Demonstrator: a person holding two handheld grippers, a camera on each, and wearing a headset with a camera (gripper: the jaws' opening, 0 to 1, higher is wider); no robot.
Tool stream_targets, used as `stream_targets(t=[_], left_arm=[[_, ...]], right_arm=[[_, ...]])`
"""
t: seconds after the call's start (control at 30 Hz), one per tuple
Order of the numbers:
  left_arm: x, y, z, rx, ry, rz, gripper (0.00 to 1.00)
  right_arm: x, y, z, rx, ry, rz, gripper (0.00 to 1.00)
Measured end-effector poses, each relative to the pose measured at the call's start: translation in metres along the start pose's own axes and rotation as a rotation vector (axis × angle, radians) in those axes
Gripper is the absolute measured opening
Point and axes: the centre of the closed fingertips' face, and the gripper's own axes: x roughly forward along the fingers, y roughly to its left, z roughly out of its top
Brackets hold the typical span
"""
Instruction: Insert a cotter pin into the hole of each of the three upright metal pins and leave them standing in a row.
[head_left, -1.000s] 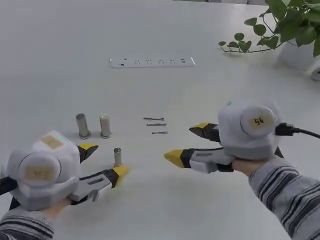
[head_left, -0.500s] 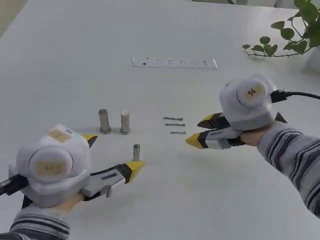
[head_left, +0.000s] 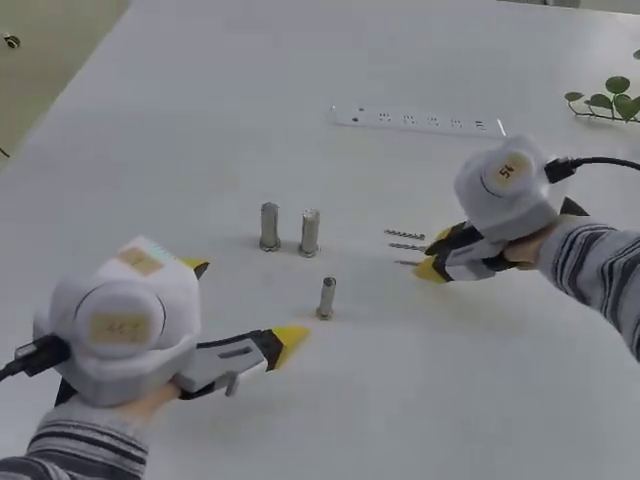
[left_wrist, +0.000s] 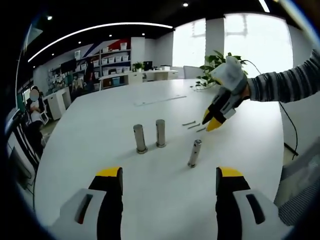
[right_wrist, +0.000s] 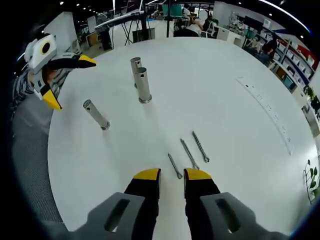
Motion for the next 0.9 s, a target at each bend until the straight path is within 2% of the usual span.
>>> stream_targets(t=[0.17,0.3,0.33,0.43,0.5,0.57,0.63,0.7,0.8,0.9], left_arm=[[-0.005,0.004,-0.001,-0.005,-0.002,0.01,0.72],[-0.006,0.003,-0.002,-0.004,0.002,0.009,0.71],[-0.007,0.002,-0.003,-0.004,0.003,0.008,0.71],[-0.007,0.001,-0.004,-0.007,0.003,0.001,0.69],[-0.007,-0.001,-0.005,0.0,0.012,-0.013,0.65],[-0.008,-0.001,-0.005,0.008,0.012,-0.013,0.65],[-0.008,-0.001,-0.004,0.006,0.008,-0.017,0.64],[-0.008,-0.002,-0.004,0.009,0.008,-0.023,0.62],[-0.009,-0.004,-0.004,0.012,0.011,-0.028,0.62],[-0.009,-0.008,-0.001,-0.001,0.005,-0.049,0.6]], right_arm=[[0.003,0.0,-0.001,-0.038,0.048,0.015,0.11],[0.004,-0.001,-0.005,-0.065,0.093,0.024,0.09],[0.003,0.0,-0.003,-0.061,0.083,0.031,0.08],[0.004,0.002,-0.004,-0.079,0.111,0.046,0.02],[0.004,-0.001,-0.005,-0.099,0.134,0.037,0.0],[0.004,-0.002,-0.006,-0.089,0.159,0.032,0.0],[0.004,-0.002,-0.006,-0.125,0.176,0.03,0.0],[0.006,-0.005,-0.008,-0.162,0.18,0.034,0.0],[0.005,-0.007,-0.008,-0.117,0.162,0.028,0.0],[0.002,-0.006,-0.006,-0.112,0.13,0.026,0.0]])
